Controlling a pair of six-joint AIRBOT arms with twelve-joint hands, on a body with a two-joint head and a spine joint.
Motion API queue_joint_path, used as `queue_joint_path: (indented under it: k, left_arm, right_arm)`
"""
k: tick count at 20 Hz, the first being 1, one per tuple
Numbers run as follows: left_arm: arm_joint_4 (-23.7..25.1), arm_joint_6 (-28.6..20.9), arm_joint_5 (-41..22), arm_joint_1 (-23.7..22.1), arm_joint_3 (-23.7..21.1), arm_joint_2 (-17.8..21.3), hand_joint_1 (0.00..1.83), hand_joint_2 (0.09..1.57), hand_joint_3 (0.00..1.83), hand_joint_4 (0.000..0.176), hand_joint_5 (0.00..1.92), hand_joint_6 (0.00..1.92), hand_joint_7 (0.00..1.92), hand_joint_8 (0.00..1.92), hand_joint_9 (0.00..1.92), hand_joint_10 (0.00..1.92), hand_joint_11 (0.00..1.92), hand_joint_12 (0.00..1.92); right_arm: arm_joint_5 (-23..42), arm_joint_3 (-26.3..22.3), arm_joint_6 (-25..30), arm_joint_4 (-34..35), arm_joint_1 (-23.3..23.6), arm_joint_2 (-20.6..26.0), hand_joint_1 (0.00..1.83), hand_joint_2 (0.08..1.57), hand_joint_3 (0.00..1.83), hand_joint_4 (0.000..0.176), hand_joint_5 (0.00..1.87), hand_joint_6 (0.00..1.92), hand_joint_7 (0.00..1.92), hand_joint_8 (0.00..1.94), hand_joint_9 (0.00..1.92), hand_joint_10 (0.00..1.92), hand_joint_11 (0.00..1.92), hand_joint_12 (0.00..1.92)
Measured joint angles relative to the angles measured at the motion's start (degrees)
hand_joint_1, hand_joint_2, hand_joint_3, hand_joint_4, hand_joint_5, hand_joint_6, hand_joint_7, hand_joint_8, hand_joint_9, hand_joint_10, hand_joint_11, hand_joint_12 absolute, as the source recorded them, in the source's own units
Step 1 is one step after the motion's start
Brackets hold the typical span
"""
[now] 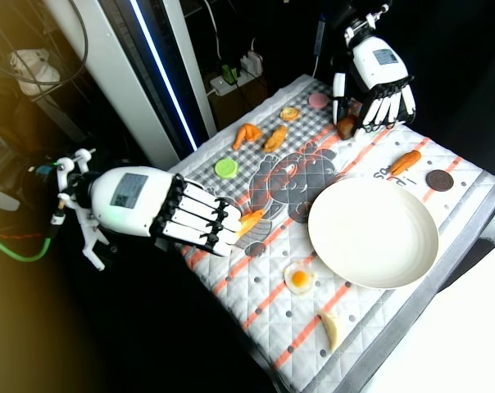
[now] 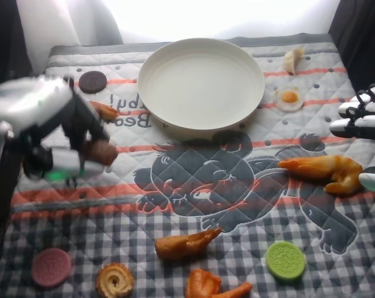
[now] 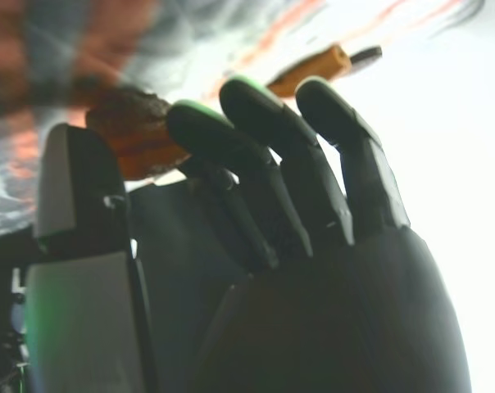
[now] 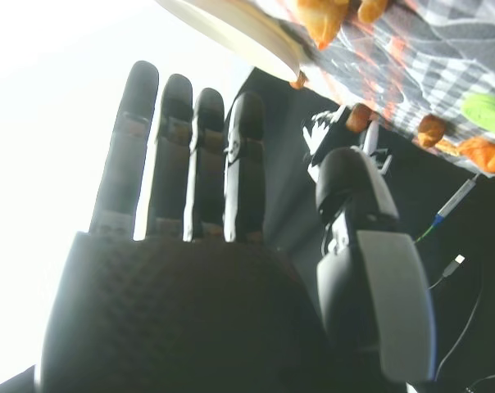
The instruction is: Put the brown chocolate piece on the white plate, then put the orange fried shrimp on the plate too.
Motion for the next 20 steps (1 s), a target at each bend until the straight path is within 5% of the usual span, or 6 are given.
queue_joint_path:
  k: [7, 10, 11, 13, 14, 20]
  left_arm:
    - [2.1, -0.3, 7.8, -14.5, 12.3, -10.1, 1.28, 1.02, 0.0, 0.0, 1.4, 0.01, 1.14, 0.92, 0.91, 0.7, 0.3, 1.45]
    - [-0.7, -0.3, 17.4, -17.8, 21.4, -17.6, 1.28, 1.05, 0.0, 0.0, 1.37, 0.0, 1.06, 1.12, 0.79, 1.11, 0.22, 1.64]
    - [-1.9, -0.3, 20.0, -18.1, 23.7, -19.4, 1.28, 1.06, 0.0, 0.0, 1.17, 0.56, 1.08, 0.91, 0.75, 1.22, 0.24, 1.66]
    - [-3.6, -0.2, 23.3, -18.6, 26.9, -21.9, 1.27, 1.07, 0.0, 0.0, 1.12, 0.55, 1.07, 1.03, 0.73, 1.07, 0.21, 1.56]
    - [-4.5, -0.3, 24.2, -18.8, 27.7, -22.3, 0.95, 0.94, 0.0, 0.134, 0.57, 0.03, 0.68, 0.12, 0.57, 0.29, 0.01, 1.17]
    - [-6.9, -0.3, 24.3, -17.3, 26.6, -21.1, 0.79, 0.96, 0.0, 0.176, 0.29, 0.0, 0.39, 0.0, 0.43, 0.0, 0.0, 0.94]
  right_arm:
    - [0.0, 0.0, 0.0, 0.0, 0.0, 0.0, 0.34, 1.33, 0.0, 0.0, 0.56, 0.0, 0.48, 0.0, 0.47, 0.0, 0.33, 0.42]
    - [0.0, 0.5, 0.0, 0.0, 0.7, -0.8, 0.35, 1.32, 0.0, 0.0, 0.57, 0.0, 0.5, 0.0, 0.47, 0.0, 0.34, 0.35]
    - [-0.2, 0.6, 0.0, -0.2, 0.9, -1.0, 0.34, 1.32, 0.0, 0.0, 0.56, 0.0, 0.5, 0.0, 0.48, 0.0, 0.35, 0.34]
    - [0.1, 0.9, 0.0, -0.6, 1.4, -1.7, 0.34, 1.32, 0.0, 0.0, 0.56, 0.0, 0.49, 0.0, 0.47, 0.0, 0.35, 0.34]
    - [0.0, 1.0, 0.0, -1.0, 1.8, -2.0, 0.38, 1.32, 0.0, 0.0, 0.57, 0.0, 0.48, 0.0, 0.47, 0.0, 0.34, 0.33]
    - [0.0, 1.2, 0.1, -1.1, 1.9, -2.0, 0.41, 1.34, 0.0, 0.0, 0.56, 0.0, 0.48, 0.0, 0.48, 0.0, 0.36, 0.32]
